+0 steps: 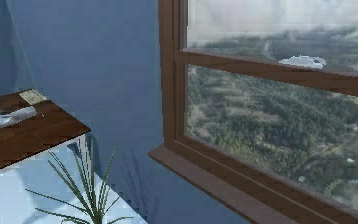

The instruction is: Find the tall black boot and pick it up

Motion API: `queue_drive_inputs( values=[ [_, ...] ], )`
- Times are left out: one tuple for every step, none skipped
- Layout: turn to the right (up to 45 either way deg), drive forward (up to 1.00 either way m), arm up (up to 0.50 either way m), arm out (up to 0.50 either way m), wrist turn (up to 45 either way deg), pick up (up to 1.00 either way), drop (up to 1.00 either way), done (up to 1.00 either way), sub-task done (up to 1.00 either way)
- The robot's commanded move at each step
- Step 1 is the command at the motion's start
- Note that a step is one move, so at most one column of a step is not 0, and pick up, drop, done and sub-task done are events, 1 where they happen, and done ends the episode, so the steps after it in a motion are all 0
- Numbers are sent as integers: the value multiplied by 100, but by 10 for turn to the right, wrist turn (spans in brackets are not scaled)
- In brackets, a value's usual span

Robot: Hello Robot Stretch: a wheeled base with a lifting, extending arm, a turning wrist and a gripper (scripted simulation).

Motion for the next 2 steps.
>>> queue_drive_inputs(
  values=[
    [0,0,10,0,0,0,0,0,0],
    [0,0,0,0,0,0,0,100,0]
  ],
)
